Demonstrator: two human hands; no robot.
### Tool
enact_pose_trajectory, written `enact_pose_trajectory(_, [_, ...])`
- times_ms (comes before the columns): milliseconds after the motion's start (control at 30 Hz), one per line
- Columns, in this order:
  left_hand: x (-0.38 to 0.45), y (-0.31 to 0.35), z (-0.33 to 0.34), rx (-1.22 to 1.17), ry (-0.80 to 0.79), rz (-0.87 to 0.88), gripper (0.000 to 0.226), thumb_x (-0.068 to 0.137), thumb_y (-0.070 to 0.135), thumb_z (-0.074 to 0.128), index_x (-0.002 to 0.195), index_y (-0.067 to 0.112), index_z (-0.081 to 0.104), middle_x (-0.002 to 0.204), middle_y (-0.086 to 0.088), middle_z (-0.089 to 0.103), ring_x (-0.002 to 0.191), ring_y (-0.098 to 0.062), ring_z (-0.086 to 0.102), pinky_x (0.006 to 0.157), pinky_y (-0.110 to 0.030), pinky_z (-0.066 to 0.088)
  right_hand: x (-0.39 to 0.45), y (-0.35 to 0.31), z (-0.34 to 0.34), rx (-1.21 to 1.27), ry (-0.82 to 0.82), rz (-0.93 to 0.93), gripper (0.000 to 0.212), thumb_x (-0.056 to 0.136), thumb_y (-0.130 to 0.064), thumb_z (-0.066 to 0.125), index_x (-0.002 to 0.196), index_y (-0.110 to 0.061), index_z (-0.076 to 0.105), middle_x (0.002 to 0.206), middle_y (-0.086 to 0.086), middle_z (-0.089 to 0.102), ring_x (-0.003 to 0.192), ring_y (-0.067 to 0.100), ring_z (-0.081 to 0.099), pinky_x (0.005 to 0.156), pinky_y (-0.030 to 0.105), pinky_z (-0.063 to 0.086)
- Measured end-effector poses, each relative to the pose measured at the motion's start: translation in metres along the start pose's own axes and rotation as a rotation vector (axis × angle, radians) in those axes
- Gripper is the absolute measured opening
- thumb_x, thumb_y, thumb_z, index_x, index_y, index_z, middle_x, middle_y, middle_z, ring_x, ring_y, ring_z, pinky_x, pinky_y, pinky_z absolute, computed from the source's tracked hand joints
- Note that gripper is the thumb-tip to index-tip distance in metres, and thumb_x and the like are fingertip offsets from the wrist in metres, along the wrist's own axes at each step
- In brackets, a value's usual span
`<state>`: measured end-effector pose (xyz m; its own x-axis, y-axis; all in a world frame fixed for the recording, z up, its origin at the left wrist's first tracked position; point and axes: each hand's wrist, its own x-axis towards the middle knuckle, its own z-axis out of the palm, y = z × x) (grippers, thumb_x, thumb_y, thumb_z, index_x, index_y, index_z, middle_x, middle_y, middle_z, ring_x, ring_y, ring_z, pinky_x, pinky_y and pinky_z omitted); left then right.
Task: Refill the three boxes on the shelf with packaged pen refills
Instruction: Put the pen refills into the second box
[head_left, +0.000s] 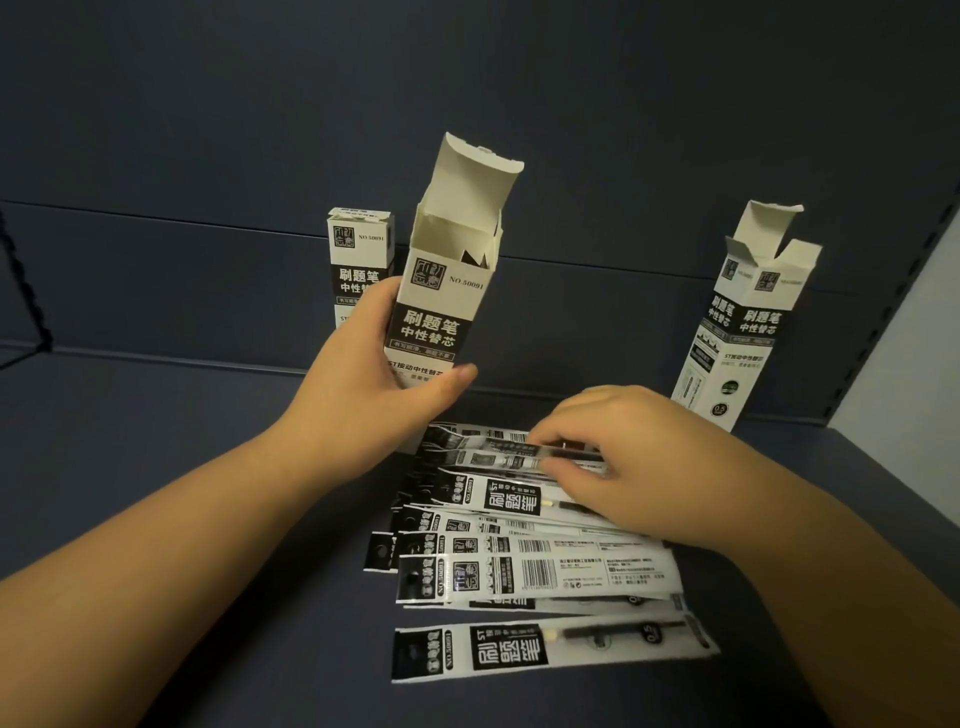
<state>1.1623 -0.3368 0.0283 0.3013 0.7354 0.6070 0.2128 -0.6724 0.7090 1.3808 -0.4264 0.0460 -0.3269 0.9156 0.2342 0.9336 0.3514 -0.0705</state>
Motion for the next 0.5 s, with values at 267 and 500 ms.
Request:
enact_pose_trajectory(267, [0.0, -0.001, 0.001, 0.003, -0.002, -0.014, 0.054, 0.079, 0.027, 0.081, 0.112, 0.05, 0.044, 0.107, 0.035, 0.062, 0.099, 0.01, 0.062, 0.079, -0.003, 0.046, -0.003, 0.007, -0.012, 0.011, 0.028, -0.039, 0.03, 0.096, -0.019, 0.056, 0.116, -0.036, 0.07, 0.102, -0.019, 0.061, 0.102, 0.002, 0.05, 0.091, 0.028, 0.046])
enact_pose_trajectory(500, [-0.002, 0.001, 0.002, -0.001, -0.015, -0.019, 0.054, 0.08, 0.026, 0.081, 0.113, 0.049, 0.044, 0.105, 0.041, 0.058, 0.101, 0.013, 0.06, 0.077, 0.0, 0.044, -0.007, 0.01, -0.023, 0.183, 0.402, -0.046, 0.019, 0.099, -0.022, 0.055, 0.083, -0.033, 0.058, 0.089, -0.02, 0.055, 0.087, -0.002, 0.055, 0.074, 0.011, 0.04])
